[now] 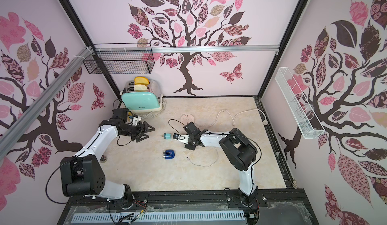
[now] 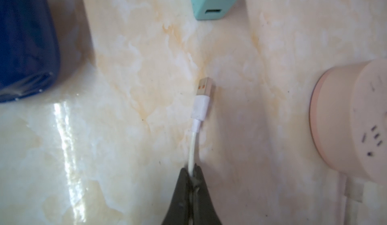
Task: Charge the electric shaver
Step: Pick up the charging cable from the center of the board.
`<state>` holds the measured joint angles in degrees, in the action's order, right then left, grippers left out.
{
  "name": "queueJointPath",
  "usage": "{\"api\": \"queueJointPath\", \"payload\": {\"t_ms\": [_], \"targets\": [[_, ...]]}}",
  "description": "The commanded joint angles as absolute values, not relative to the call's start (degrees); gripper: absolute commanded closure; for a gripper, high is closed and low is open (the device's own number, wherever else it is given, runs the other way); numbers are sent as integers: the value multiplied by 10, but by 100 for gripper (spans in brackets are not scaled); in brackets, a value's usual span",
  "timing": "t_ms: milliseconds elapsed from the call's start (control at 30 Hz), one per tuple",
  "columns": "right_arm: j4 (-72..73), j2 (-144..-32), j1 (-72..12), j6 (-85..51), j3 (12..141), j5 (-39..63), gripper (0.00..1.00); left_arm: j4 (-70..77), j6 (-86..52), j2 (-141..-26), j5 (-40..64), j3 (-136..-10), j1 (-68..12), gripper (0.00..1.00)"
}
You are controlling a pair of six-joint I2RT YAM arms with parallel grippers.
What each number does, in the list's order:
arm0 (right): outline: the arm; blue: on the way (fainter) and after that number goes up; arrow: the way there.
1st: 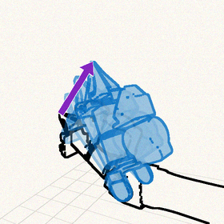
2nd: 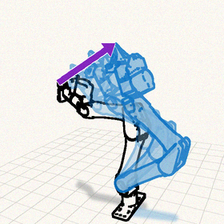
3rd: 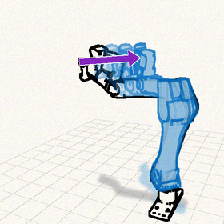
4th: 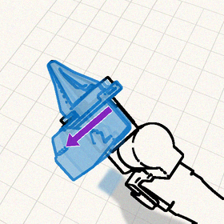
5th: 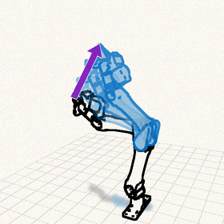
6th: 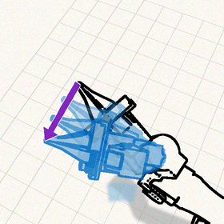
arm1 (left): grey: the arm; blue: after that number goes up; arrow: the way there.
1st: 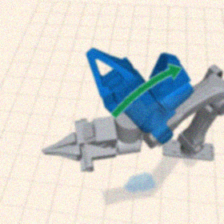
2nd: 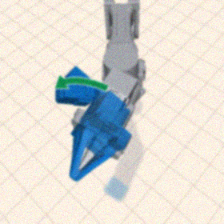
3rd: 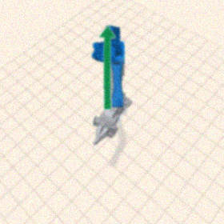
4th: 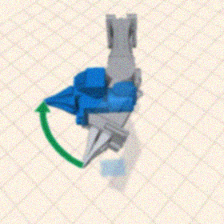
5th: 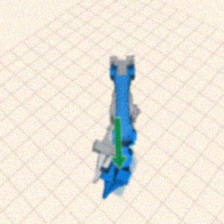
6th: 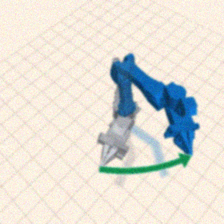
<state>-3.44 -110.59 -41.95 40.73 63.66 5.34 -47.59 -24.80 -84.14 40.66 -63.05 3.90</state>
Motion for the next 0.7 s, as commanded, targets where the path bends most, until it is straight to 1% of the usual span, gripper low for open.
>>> {"api": "queueJointPath", "payload": {"t_ms": [0,167,367,500,667], "targets": [[-30,-1085,-419,412,604,38,100,-474,-238,-836,429,-623,31,29],[97,-987,-420,437,532,38,100,-444,-273,-847,467,-623,-16,29],[227,-880,-420,530,439,32,100,-284,-432,-869,549,-595,-85,29],[241,-835,-420,575,422,24,100,-229,-496,-882,564,-601,-118,29],[232,-803,-419,609,417,50,100,-167,-564,-898,575,-612,-150,29]]}}
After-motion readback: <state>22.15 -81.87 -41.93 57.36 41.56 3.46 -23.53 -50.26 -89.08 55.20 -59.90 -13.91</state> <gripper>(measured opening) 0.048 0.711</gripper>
